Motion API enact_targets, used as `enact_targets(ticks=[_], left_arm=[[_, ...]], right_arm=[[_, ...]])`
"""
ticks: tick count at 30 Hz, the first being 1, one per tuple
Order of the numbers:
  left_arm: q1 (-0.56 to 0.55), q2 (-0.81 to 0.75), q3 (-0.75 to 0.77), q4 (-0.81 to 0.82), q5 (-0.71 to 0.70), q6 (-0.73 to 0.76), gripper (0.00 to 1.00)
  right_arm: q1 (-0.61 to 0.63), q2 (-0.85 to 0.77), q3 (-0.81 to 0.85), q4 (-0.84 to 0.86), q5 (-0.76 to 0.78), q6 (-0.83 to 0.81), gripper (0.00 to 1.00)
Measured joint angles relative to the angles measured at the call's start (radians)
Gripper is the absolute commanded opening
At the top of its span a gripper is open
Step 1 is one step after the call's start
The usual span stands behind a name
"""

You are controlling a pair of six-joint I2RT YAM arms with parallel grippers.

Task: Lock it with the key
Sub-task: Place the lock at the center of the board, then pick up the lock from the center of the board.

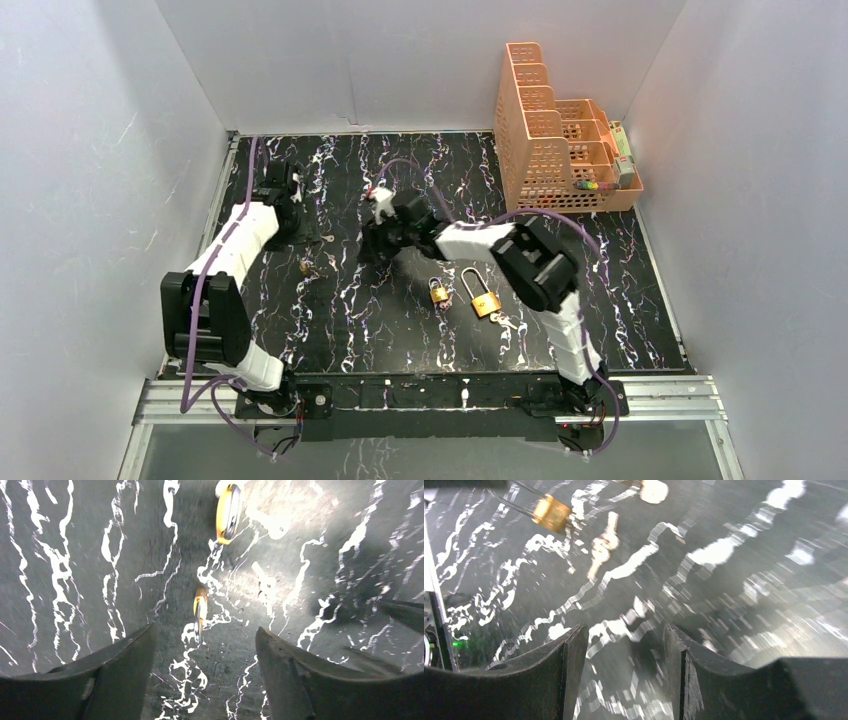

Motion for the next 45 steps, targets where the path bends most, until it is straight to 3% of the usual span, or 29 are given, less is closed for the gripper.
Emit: enact_targets(ticks=[4,9,12,20,35,45], left_arm=[[0.0,-0.027,0.078,-0.002,0.0,0.006,0.92],[0.0,-0.119,0.13,0.023,0.017,0.006,0.98],[0.0,-0.154,0.136,0.038,0.043,0.006,0.98],[0.0,-0.165,0.14,0.045,0.113,0.015,0.98],[0.0,-0.187,0.14,0.045,0.163,0.025,0.98],[0.0,-0.187,0.14,0.045,0.163,0.025,0.98]], right_arm=[[-0.072,-0.237,-0.2,-0.043,0.135,-0.045,0.71],[-0.036,-0.513,-0.342,-0.125,0.375,-0.077,0.79],[0.027,-0.579,-0.377,-0.196,0.494,-0.066,0.78],[0.106,-0.556,-0.41,-0.476,0.726,0.057,0.72],[0.129,-0.547,-0.54,-0.513,0.787,0.183,0.61],[0.165,-0.555,-0.551,-0.502,0.774,0.198,0.3]])
